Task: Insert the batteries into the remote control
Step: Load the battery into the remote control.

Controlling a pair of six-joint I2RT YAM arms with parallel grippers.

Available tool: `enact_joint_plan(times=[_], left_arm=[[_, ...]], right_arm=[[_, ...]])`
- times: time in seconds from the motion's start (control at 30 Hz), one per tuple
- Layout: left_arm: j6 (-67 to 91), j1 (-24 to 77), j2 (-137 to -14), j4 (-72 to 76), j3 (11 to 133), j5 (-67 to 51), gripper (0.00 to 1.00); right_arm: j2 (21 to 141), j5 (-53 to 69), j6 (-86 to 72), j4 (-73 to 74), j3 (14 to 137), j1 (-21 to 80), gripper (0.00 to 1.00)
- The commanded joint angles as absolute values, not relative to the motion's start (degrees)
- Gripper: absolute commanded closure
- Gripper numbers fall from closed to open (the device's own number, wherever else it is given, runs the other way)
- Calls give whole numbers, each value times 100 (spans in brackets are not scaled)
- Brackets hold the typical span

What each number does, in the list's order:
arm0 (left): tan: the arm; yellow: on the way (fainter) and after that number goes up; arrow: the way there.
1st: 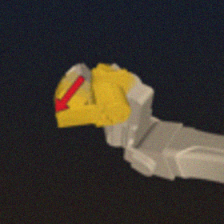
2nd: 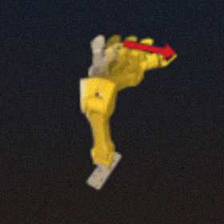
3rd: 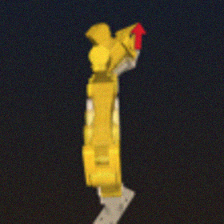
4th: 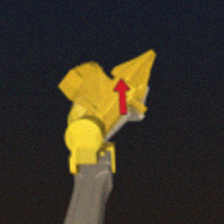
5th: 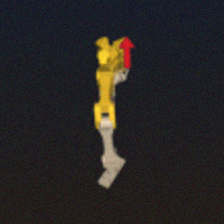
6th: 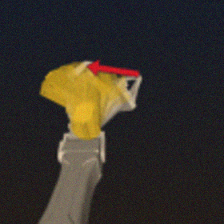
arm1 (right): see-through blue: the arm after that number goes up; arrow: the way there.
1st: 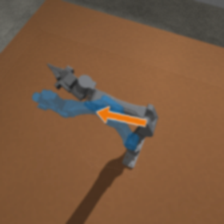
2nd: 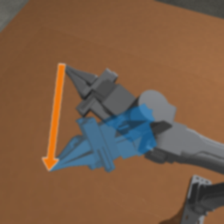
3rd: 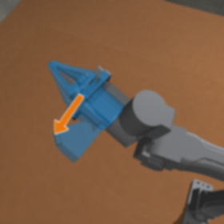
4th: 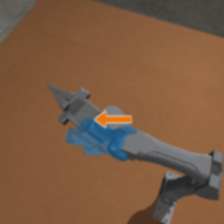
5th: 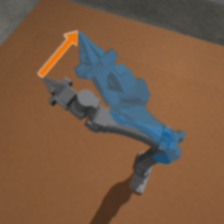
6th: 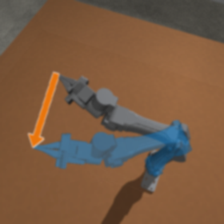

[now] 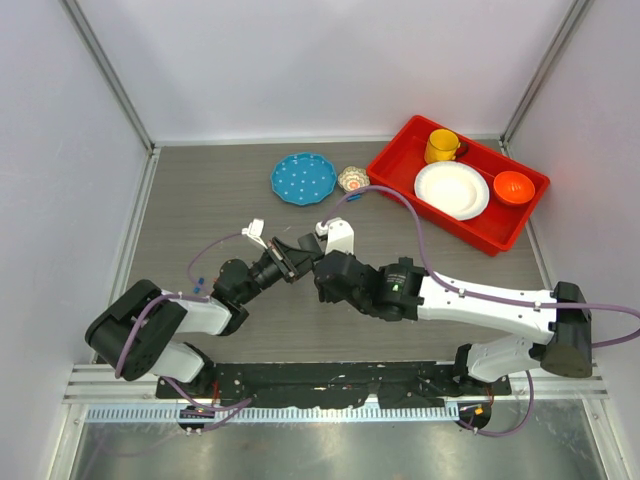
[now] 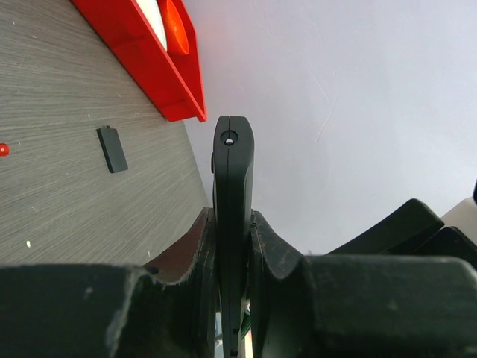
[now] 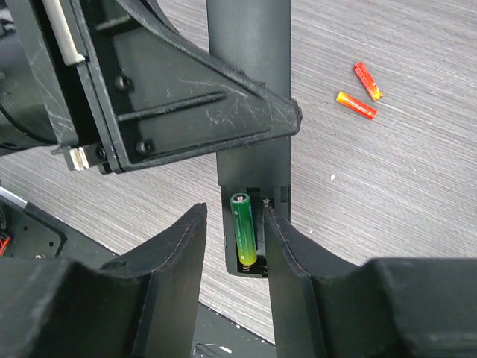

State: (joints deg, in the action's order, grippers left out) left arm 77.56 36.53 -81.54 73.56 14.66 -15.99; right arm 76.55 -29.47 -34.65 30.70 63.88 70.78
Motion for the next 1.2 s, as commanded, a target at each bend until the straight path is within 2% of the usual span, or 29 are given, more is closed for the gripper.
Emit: enact_joint_plan(times=[0.0,0.3,0.5,0.63,0.77,0.93,1.03,1.07,1.17], left_arm=[[7717,3683,-8059,8859,1494,-1564,100],[7708,3691,-8077,8859,1503,-1565,100],[7708,3691,-8121,8859,1547,-1556,100],[7726,3683,-8130,8859,1652,-1547,100],[7752,3683,-8130,8859,1775,-1547,100],[7778,3683,-8086,8859,1854,-1521,100],[7778,3683,-8095,8859,1854,-1520,100],[7778,3683,-8121,8859,1846,-1521,100],[7770,3683,-8182,8859,1854,-1529,100]], right_arm=[[7655,-3199,-3472,3138,6794,7101,57],[7655,-3164,-3445,3199,6961,7110,52],[7199,-3216,-3542,3278,6996,7102,50],[6847,-3095,-3848,3288,6690,6909,45],[6443,-2410,-4139,2893,6162,6269,42],[5784,-829,-4639,1988,5222,5337,36],[5398,-126,-5105,1191,4617,4914,30],[5327,-80,-5228,1039,4519,4843,25],[5238,614,-5720,485,4158,4588,18]])
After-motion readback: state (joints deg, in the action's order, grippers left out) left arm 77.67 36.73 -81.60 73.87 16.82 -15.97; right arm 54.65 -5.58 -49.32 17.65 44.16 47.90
